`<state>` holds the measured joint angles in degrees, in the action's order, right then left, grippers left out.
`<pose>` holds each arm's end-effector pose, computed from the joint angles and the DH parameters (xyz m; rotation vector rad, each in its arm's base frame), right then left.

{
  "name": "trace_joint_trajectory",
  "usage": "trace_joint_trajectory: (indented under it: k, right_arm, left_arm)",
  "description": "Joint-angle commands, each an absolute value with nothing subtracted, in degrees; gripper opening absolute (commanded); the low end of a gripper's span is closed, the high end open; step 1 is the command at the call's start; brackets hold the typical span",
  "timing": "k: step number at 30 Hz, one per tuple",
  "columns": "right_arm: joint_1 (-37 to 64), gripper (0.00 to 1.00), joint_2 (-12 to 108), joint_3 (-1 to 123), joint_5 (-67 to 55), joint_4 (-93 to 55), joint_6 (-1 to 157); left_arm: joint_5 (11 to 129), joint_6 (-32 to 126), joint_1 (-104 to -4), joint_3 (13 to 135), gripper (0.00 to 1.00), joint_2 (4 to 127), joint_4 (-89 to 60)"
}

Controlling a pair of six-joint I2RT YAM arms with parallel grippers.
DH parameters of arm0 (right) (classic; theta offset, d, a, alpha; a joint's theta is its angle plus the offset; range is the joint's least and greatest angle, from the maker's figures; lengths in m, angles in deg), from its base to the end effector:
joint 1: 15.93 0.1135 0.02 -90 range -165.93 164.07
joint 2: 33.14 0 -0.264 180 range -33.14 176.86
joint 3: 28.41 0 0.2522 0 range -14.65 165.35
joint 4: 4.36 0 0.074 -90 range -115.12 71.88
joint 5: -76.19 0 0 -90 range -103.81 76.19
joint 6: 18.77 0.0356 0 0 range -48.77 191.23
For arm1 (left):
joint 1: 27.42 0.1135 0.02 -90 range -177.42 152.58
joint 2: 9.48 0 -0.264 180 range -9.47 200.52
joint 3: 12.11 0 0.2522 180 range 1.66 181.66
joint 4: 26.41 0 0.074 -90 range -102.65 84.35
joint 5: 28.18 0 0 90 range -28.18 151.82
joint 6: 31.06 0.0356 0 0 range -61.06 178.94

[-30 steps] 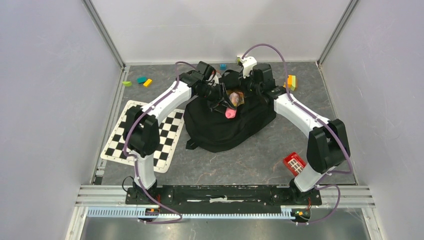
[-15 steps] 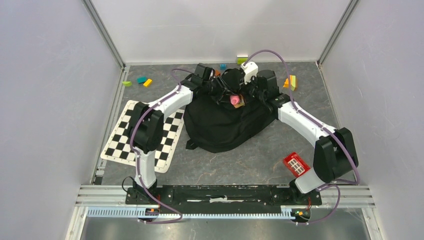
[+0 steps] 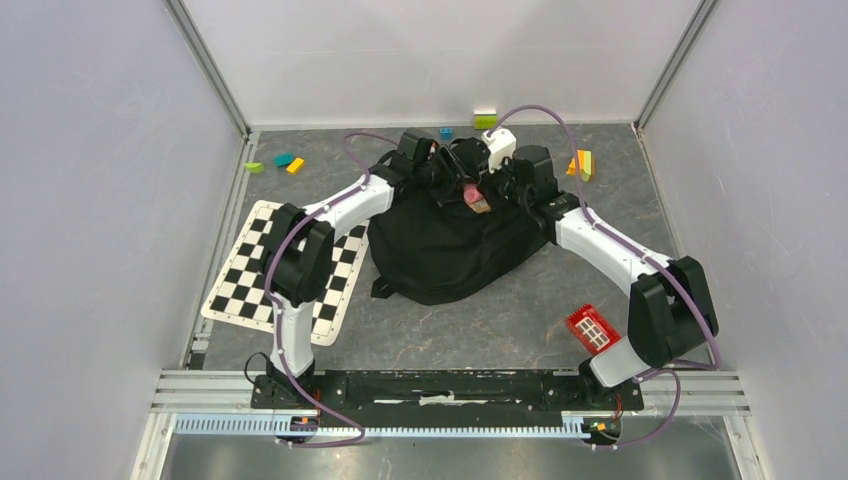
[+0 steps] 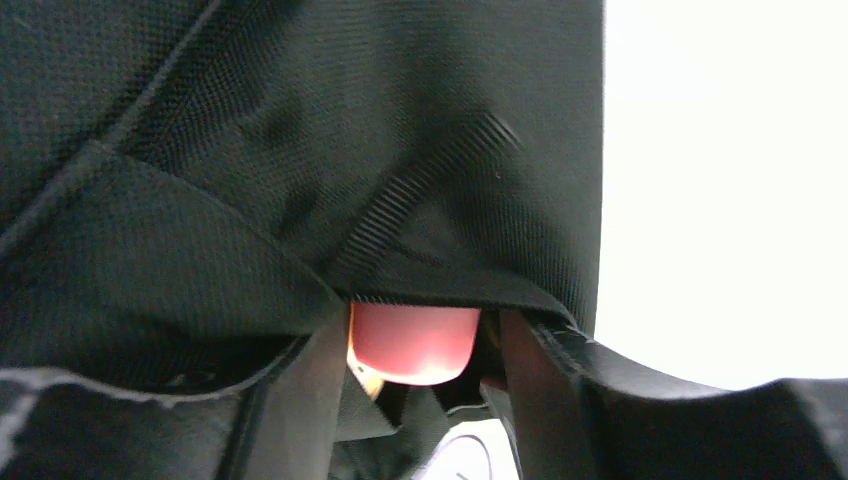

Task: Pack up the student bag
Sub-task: Place the stationery in the student bag, then zip the student bag at the center of the board.

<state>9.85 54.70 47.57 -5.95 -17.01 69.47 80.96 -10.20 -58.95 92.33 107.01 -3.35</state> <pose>0.3187 0.1593 0.2802 -0.5662 1.9363 0.4051 0.3966 -0.2570 0.2352 -0.5933 2.4152 -1.2571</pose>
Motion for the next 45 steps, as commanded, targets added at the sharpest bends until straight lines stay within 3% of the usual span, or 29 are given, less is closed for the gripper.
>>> trace_joint_trajectory:
  k: [1, 4, 8, 17, 19, 25, 32, 36, 40, 45]
  right_arm:
    - [11.75, 0.32, 50.05, 52.61, -5.43, -21.75, 71.15]
    - [11.75, 0.55, 48.22, 53.91, -6.36, -21.83, 70.97]
    - [11.75, 0.67, 47.55, 56.1, -9.32, -21.73, 71.15]
    - [9.29, 0.62, 61.68, 68.85, -7.02, -23.25, 73.08]
    - [9.05, 0.55, 65.55, 72.16, -7.17, -24.05, 72.95]
    - [9.1, 0.19, 70.16, 70.07, -6.44, -26.07, 71.71]
    - [10.74, 0.1, 64.15, 55.93, -2.83, -24.87, 72.09]
    - [11.31, 0.12, 62.87, 56.89, -3.87, -27.22, 73.39]
    - [11.16, 0.28, 64.34, 63.93, -6.28, -28.16, 75.78]
    - [10.31, 0.4, 72.37, 76.97, -3.7, -31.51, 78.89]
  left_arm:
    - [73.84, 1.86, -57.94, 91.24, 0.7, 100.18, -5.15]
    - [72.01, 6.34, -57.51, 87.44, 0.82, 94.42, -1.77]
    - [68.87, 11.18, -57.18, 81.04, 0.92, 85.79, -0.88]
    - [70.18, 14.33, -52.13, 79.7, 1.0, 81.57, 4.14]
    - [71.13, 13.21, -51.13, 80.31, 1.0, 82.76, 4.05]
    - [72.95, 11.74, -49.91, 80.54, 1.0, 84.66, 0.55]
    - [73.75, 11.63, -49.24, 82.81, 1.0, 89.36, -0.67]
    - [73.64, 14.59, -49.09, 85.75, 1.0, 92.43, -0.25]
    - [73.01, 22.91, -48.87, 87.82, 1.0, 94.32, 0.58]
    - [74.81, 33.19, -47.12, 89.47, 1.0, 96.08, 2.69]
